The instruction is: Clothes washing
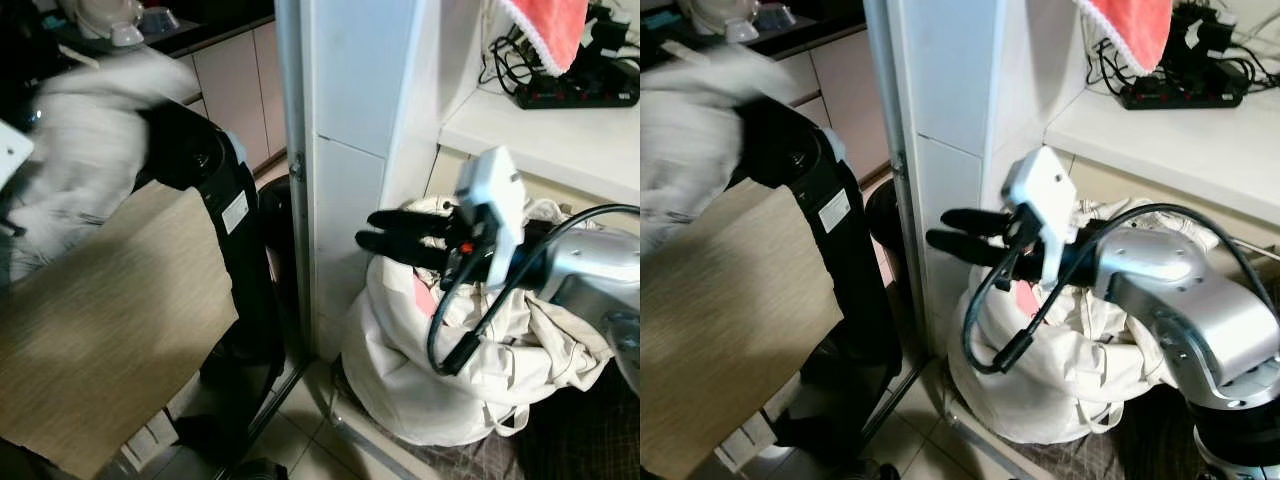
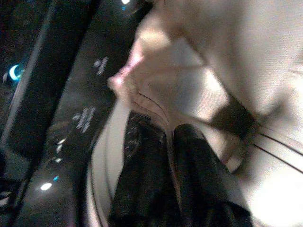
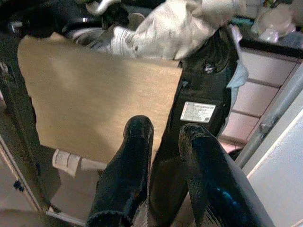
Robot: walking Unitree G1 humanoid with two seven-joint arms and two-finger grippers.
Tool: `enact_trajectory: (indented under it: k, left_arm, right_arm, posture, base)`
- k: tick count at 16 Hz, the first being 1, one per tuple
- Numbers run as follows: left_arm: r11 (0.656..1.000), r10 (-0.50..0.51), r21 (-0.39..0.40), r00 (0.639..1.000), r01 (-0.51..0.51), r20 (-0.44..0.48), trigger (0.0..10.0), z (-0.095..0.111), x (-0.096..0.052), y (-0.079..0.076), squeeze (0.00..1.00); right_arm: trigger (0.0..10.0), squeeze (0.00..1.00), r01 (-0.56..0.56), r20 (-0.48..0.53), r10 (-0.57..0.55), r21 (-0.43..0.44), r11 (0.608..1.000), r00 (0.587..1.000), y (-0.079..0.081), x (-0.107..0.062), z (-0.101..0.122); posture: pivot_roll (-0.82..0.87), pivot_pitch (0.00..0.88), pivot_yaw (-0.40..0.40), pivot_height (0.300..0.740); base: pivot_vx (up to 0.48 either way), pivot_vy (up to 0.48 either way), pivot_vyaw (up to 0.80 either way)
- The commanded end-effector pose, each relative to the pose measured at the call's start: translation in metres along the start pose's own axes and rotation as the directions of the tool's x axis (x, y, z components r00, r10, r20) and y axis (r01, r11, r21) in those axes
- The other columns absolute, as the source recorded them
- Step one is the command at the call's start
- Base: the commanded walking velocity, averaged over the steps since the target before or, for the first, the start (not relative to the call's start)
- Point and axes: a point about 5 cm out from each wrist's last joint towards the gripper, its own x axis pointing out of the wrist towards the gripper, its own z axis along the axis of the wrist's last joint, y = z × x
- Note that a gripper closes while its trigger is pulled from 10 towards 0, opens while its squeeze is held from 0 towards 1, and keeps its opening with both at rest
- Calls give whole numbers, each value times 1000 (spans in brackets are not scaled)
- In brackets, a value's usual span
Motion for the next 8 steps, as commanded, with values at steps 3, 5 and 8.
enact_trajectory:
  k: [3,5,8]
  left_arm:
    - [988,153,-22,988,-153,37,10000,10,-12,34,1000]
    - [990,139,-53,985,-134,102,10000,25,-13,29,1000]
    - [992,-29,-112,952,66,304,10000,58,-9,-5,1000]
  right_arm:
    - [10000,0,24,-15,-24,-19,1000,1000,-2,1,0]
    - [10000,0,97,-44,-98,-23,995,994,-10,1,-5]
    - [10000,0,320,-120,-317,11,947,941,-35,-5,-21]
  posture:
    - [-85,0,64,740]
    - [-86,0,65,740]
    - [-87,0,66,740]
  base:
    - [0,0,0]
    - [0,0,0]
    - [0,0,0]
